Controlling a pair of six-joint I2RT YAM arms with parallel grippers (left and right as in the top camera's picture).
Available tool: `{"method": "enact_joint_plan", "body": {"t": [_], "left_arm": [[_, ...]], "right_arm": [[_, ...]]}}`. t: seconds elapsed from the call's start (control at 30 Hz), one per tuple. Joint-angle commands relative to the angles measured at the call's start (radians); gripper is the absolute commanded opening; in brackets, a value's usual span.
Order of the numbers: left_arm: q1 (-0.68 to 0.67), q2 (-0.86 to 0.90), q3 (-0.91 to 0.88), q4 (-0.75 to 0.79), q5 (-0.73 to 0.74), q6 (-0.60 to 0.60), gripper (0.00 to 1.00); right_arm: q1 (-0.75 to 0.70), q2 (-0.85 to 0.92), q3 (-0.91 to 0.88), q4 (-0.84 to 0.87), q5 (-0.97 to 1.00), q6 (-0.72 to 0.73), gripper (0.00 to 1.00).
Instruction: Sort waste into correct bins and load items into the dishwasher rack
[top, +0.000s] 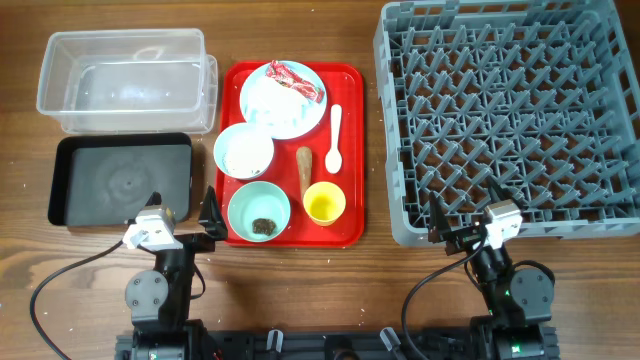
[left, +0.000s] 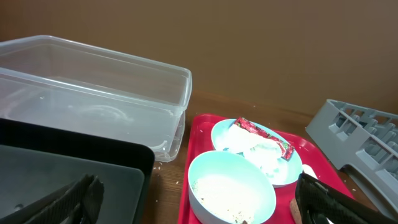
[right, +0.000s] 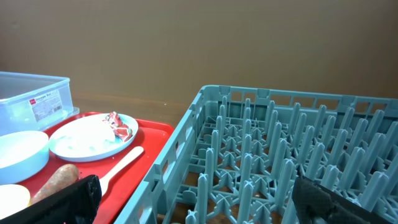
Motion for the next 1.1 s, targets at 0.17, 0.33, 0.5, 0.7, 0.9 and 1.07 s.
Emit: {"method": "enact_joint_plan", "body": {"t": [0.17, 0.33, 0.5, 0.7, 0.9, 1.07], "left_arm": [[-0.006, 0.002, -0.003, -0.008, -0.002, -0.005, 1.00], [-0.006, 0.002, -0.003, -0.007, -0.003, -0.005, 1.00], [-0.006, 0.002, -0.003, -0.004, 0.017, -0.006, 1.00], [-0.006, 0.002, -0.003, 0.000, 0.016, -0.005, 1.00], [-0.006, 0.002, -0.003, 0.063, 0.016, -0.005, 1.00], [-0.006, 0.019, 0.034, 0.067, 0.016, -0.005, 1.00]], "right_arm": [[0.004, -0.008, -0.002, 0.006, 0.005, -0.012, 0.99], [0.004, -0.008, -0.001, 0.023, -0.002, 0.016, 1.00], [0.004, -0.008, -0.001, 0.036, 0.005, 0.016, 1.00], [0.004, -0.008, 0.016, 0.062, 0.010, 0.014, 1.00], [0.003, 0.016, 0.063, 0.062, 0.044, 0.003, 1.00], [0.003, 0.108, 0.141, 0.061, 0.044, -0.041, 1.00]]}}
